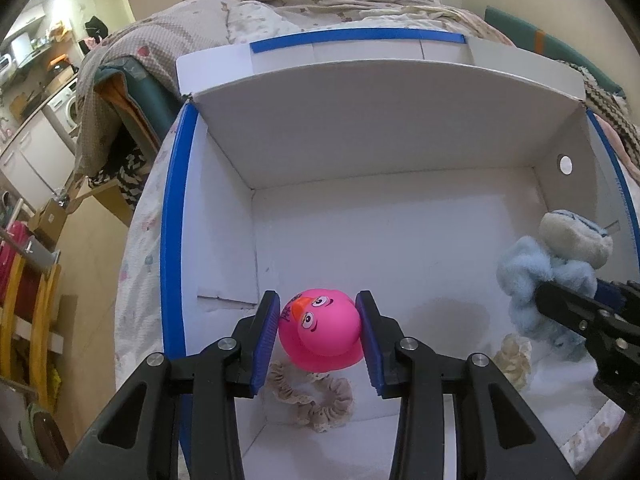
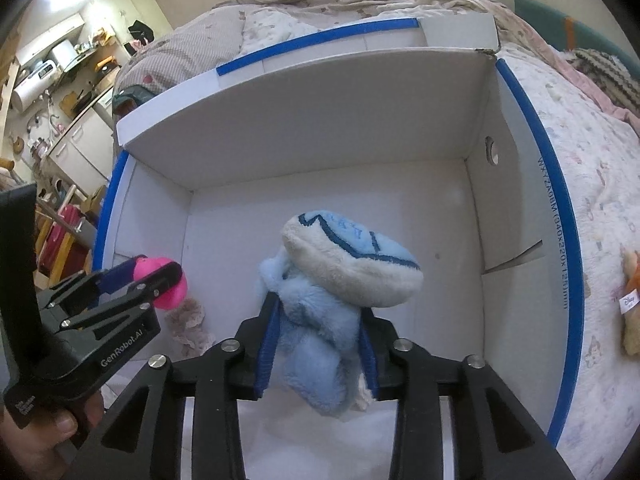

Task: Organize soft objects
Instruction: 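Open both tools to drop the duck and plush into the box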

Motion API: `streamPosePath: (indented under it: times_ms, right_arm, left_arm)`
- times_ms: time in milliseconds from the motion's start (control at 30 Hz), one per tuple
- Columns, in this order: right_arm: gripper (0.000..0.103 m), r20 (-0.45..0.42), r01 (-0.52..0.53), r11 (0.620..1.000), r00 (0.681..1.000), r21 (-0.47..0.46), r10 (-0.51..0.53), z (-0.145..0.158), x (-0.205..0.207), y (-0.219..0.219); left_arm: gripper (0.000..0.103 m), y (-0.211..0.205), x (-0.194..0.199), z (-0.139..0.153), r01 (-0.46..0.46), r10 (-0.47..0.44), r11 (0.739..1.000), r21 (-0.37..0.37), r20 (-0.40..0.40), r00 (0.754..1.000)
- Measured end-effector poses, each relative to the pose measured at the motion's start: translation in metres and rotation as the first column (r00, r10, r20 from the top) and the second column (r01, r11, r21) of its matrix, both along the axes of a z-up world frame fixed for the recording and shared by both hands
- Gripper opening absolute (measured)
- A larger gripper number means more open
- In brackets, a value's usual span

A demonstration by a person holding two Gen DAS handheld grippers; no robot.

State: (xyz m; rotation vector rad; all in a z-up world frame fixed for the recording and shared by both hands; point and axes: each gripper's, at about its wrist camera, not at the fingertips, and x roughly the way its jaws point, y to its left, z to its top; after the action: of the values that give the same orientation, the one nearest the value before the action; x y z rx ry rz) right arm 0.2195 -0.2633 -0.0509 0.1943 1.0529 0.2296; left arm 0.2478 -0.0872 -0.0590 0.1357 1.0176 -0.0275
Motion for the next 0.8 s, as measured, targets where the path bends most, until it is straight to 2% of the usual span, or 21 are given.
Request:
streamPosePath:
  times_ms: [133, 267, 333, 500, 567, 633, 800]
  right_arm:
    - [0.059, 0.016, 0.008, 0.999, 1.0, 0.032, -0.008, 0.004, 0.0, -0.003]
    - [0.063, 0.038, 0.01, 0.999, 0.999, 0.053, -0.012, 0.008, -0.003, -0.005]
    - [0.071, 0.052, 0.013, 0.998, 0.998, 0.062, -0.016, 0.012, -0.004, -0.006]
    - [0.081, 0.087, 0.031, 0.994, 0.995, 0.102, -0.04, 0.02, -0.004, -0.011]
    - [0.09, 0.108, 0.035, 0.993, 0.993, 0.116, -0.048, 0.024, -0.005, -0.012]
    - [0.1, 0.136, 0.038, 0.991, 0.989, 0.125, -0.055, 0.029, -0.007, -0.012]
    - [0.103, 0.173, 0.047, 0.992, 0.983, 0.121, -0.068, 0.037, -0.009, -0.012]
  left_arm:
    - [0.036, 0.001, 0.0, 0.0, -0.011, 0.011, 1.0, -0.002, 0.001, 1.0]
    - [0.036, 0.001, 0.0, 0.0, -0.017, 0.017, 1.0, -0.005, -0.002, 1.0]
    - [0.036, 0.002, 0.0, 0.0, -0.018, 0.018, 1.0, -0.01, -0.003, 1.0]
    - [0.036, 0.003, 0.0, 0.002, -0.019, 0.019, 1.0, -0.021, -0.002, 1.0]
    - [0.04, 0.003, -0.001, 0.004, -0.016, 0.016, 1.0, -0.021, 0.004, 1.0]
    - [0.054, 0.002, -0.003, 0.006, -0.014, 0.014, 1.0, -0.014, 0.018, 1.0]
    - [0.063, -0.001, -0.007, 0.012, -0.007, 0.008, 1.0, -0.024, 0.041, 0.999]
